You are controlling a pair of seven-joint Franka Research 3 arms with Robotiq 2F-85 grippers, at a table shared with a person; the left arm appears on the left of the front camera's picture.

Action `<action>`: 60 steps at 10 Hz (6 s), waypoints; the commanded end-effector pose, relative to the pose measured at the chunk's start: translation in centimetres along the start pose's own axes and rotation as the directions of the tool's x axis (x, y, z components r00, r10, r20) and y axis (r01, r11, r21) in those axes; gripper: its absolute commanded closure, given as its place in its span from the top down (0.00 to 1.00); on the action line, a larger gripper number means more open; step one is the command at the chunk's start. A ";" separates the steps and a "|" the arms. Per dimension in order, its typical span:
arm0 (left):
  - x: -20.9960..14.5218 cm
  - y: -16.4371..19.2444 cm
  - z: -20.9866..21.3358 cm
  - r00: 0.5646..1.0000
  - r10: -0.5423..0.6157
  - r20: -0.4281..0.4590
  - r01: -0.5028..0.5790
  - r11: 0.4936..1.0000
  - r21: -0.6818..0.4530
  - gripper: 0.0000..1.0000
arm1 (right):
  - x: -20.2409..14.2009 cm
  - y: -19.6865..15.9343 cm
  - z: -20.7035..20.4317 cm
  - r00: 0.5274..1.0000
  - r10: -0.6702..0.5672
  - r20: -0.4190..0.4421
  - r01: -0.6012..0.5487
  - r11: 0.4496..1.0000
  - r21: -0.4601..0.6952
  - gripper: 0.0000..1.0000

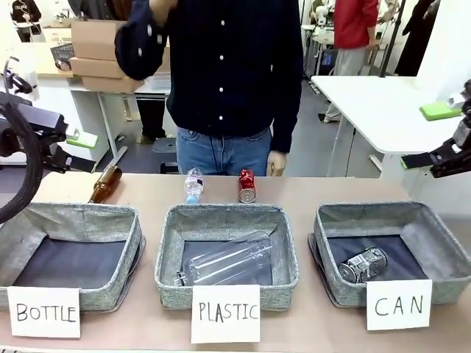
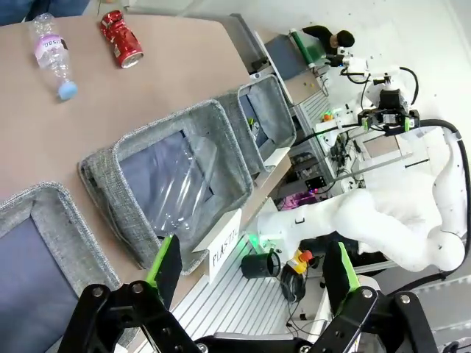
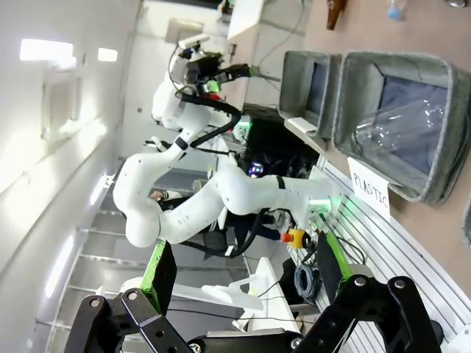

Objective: Sort the can waste into the basket.
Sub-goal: Pick up the can waste from the table and place it in the right Fabric basket.

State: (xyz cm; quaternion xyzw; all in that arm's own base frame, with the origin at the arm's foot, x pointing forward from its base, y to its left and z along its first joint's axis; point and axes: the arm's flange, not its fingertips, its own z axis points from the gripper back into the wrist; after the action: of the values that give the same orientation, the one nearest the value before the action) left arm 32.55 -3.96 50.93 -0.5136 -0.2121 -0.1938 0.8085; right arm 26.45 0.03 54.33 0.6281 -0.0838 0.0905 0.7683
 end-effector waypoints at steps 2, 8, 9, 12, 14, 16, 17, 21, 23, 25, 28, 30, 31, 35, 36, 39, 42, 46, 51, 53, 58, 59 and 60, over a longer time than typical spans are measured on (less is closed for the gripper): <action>0.3 -0.1 0.2 1.000 -0.009 0.010 0.009 1.000 -0.004 1.00 | 0.1 -0.1 0.2 1.000 0.015 -0.004 -0.015 1.000 0.009 1.00; 0.3 -0.1 0.2 1.000 -0.009 0.010 0.009 1.000 -0.004 1.00 | 13.7 -4.5 -15.2 0.966 -0.200 -0.163 0.005 0.648 -0.762 1.00; 0.3 -0.1 0.2 1.000 -0.009 0.010 0.009 1.000 -0.004 1.00 | 16.1 -5.9 -17.6 0.959 -0.217 -0.182 -0.009 0.619 -0.785 1.00; 0.3 -0.1 0.2 1.000 -0.009 0.010 0.009 1.000 -0.004 1.00 | 16.7 -5.3 -22.0 0.982 -0.034 -0.185 -0.121 0.638 -0.761 1.00; 0.3 -0.1 0.2 1.000 -0.009 0.010 0.009 1.000 -0.004 1.00 | 16.6 -7.4 -22.1 0.973 -0.078 -0.219 -0.123 0.626 -0.770 1.00; 0.3 -0.1 0.2 1.000 -0.009 0.010 0.009 1.000 -0.004 1.00 | 20.1 -8.0 -23.0 0.999 -0.034 0.042 0.053 0.536 -0.843 1.00; 0.3 -0.1 0.2 1.000 -0.009 0.010 0.009 1.000 -0.004 1.00 | 24.4 -10.0 -26.9 0.992 0.106 0.073 0.003 0.548 -0.837 1.00; 0.3 -0.1 0.2 1.000 -0.009 0.010 0.009 1.000 -0.004 1.00 | 31.8 -20.0 -34.3 0.994 0.085 0.066 0.025 0.416 -0.909 1.00; 0.3 -0.1 0.2 1.000 -0.009 0.010 0.009 1.000 -0.004 1.00 | 32.2 -22.7 -35.4 0.999 0.042 0.024 0.005 0.399 -0.917 1.00; 0.3 -0.1 0.2 1.000 -0.009 0.010 0.009 1.000 -0.004 1.00 | 32.2 -24.0 -35.1 1.000 0.008 0.006 0.002 0.430 -0.903 1.00; 0.3 -0.1 0.2 1.000 -0.009 0.010 0.009 1.000 -0.004 1.00 | 32.1 -24.9 -35.2 1.000 -0.015 -0.001 0.005 0.412 -0.911 1.00; 0.3 -0.1 0.2 1.000 -0.009 0.010 0.009 1.000 -0.004 1.00 | 32.1 -24.9 -35.8 1.000 -0.003 -0.016 -0.013 0.414 -0.910 1.00; 0.3 -0.1 0.2 1.000 -0.009 0.010 0.009 1.000 -0.004 1.00 | 32.0 -24.9 -36.0 0.999 -0.001 -0.033 -0.030 0.406 -0.913 0.44; 0.3 -0.1 0.2 1.000 -0.009 0.010 0.009 1.000 -0.004 1.00 | 31.8 -24.9 -35.9 1.000 -0.007 -0.027 -0.022 0.400 -0.916 0.00; 0.3 -0.1 0.2 1.000 -0.009 0.010 0.009 1.000 -0.004 1.00 | 31.8 -25.0 -35.9 1.000 -0.013 -0.024 -0.017 0.402 -0.915 0.16; 0.3 -0.1 0.2 1.000 -0.009 0.010 0.009 1.000 -0.004 1.00 | 32.0 -24.9 -35.6 1.000 -0.023 -0.008 0.002 0.420 -0.907 0.06; 0.3 -0.1 0.2 1.000 -0.009 0.010 0.009 1.000 -0.004 1.00 | 30.8 -21.7 -33.6 0.999 0.010 -0.039 -0.039 0.467 -0.883 0.06; 0.3 -0.1 0.2 1.000 -0.009 0.010 0.009 1.000 -0.004 1.00 | 19.8 -9.1 -21.6 0.937 -0.010 -0.350 -0.308 0.454 -0.836 0.06; 0.3 -0.1 0.2 1.000 -0.009 0.010 0.009 1.000 -0.004 1.00 | 7.1 -5.0 -9.4 0.958 -0.002 -0.288 -0.251 0.484 -0.838 0.06; 0.3 -0.1 0.2 1.000 -0.009 0.010 0.009 1.000 -0.004 1.00 | 5.1 -5.1 -8.5 0.966 0.012 -0.259 -0.233 0.474 -0.849 0.06; 0.3 -0.1 0.2 1.000 -0.009 0.010 0.009 1.000 -0.004 1.00 | 4.5 -5.4 -8.1 0.980 -0.040 -0.195 -0.158 0.441 -0.883 0.97; 0.3 -0.1 0.2 1.000 -0.009 0.010 0.009 1.000 -0.004 1.00 | 4.4 -5.4 -8.0 0.980 -0.028 -0.196 -0.163 0.445 -0.880 0.97; 0.3 -0.1 0.2 1.000 -0.009 0.010 0.009 1.000 -0.004 1.00 | 4.4 -5.6 -7.9 0.982 -0.031 -0.186 -0.153 0.446 -0.882 1.00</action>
State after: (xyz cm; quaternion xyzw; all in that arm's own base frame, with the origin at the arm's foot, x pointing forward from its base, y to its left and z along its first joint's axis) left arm 32.65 -3.87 51.22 -0.5126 -0.2148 -0.1945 0.8083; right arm 32.33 7.06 49.01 0.1269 -0.0638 0.1280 0.9815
